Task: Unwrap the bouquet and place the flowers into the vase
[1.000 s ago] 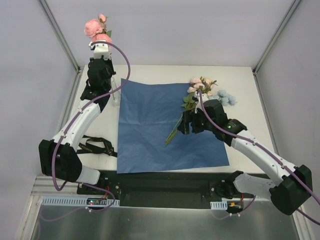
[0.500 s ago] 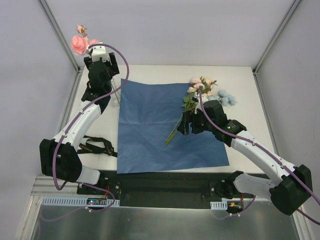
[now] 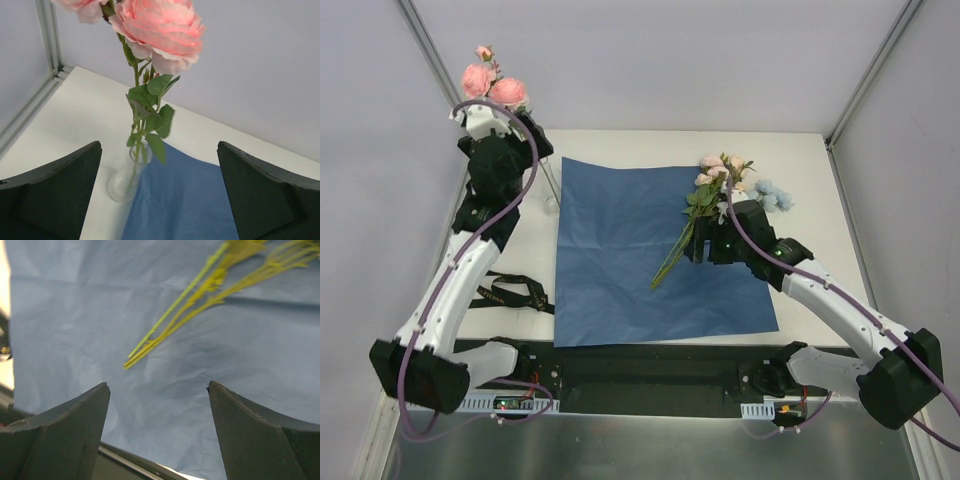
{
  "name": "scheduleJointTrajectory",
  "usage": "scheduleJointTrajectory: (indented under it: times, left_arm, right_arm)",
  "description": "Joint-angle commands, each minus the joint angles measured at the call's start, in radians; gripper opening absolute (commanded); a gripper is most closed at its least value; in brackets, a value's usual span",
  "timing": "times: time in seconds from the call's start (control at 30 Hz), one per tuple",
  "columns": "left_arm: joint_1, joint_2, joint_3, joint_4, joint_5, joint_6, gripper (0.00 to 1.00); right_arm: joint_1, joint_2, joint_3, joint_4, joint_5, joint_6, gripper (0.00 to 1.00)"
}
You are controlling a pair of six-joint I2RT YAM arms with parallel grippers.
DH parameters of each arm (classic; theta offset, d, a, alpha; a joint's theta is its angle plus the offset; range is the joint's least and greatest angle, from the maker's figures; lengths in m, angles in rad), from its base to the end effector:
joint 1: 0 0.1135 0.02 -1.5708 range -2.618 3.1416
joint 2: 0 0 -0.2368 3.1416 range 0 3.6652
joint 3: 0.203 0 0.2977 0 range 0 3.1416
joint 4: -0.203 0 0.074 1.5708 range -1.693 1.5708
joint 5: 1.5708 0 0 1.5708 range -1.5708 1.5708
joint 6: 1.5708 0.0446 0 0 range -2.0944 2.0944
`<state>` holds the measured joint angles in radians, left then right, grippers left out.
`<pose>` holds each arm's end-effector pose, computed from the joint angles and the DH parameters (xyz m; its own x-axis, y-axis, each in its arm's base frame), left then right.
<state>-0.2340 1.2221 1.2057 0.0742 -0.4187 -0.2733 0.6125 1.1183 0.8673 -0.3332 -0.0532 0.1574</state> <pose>0.3409 -0.0626 0.3979 0.1035 -0.2782 -0.9549 -0.1610 0.9427 -0.2921 0.2545 0.1817 0.2468 -0.5414 -0.1891 -0.8192 -0.5321 0.8315 0.1597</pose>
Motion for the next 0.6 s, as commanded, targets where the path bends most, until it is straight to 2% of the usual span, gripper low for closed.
scheduleJointTrajectory:
  times: [0.0, 0.13, 0.17, 0.23, 0.33, 0.4, 0.43, 0.57]
  left_arm:
    - [0.007, -0.194, -0.090, -0.059, 0.136, -0.169, 0.94]
    - [0.007, -0.324, -0.149, -0.070, 0.283, -0.144, 0.87]
    - [0.007, -0.341, -0.155, -0.068, 0.309, -0.141, 0.87]
    - [0.007, -0.367, -0.159, -0.068, 0.412, -0.123, 0.86]
    - [0.007, -0.366, -0.149, -0.068, 0.561, -0.107, 0.83]
    - [-0.004, -0.354, -0.143, -0.070, 0.624, -0.101, 0.83]
    - [-0.008, -0.334, -0.135, -0.065, 0.677, -0.098, 0.83]
    - [-0.034, -0.274, -0.114, -0.054, 0.764, -0.069, 0.84]
  right_arm:
    - [-0.071, 0.031, 0.004, -0.086, 0.164, 0.157, 0.82]
    - [-0.140, 0.067, -0.014, -0.083, 0.130, 0.252, 0.71]
    - [-0.149, 0.093, -0.008, -0.070, 0.124, 0.269, 0.64]
    - [-0.160, 0.123, 0.007, -0.061, 0.127, 0.289, 0.58]
    - [-0.213, 0.216, 0.038, -0.031, 0.095, 0.343, 0.36]
    - [-0.243, 0.267, 0.064, -0.010, 0.063, 0.384, 0.34]
    - [-0.269, 0.320, 0.071, 0.009, -0.021, 0.395, 0.35]
    - [-0.306, 0.437, 0.098, 0.134, -0.164, 0.412, 0.50]
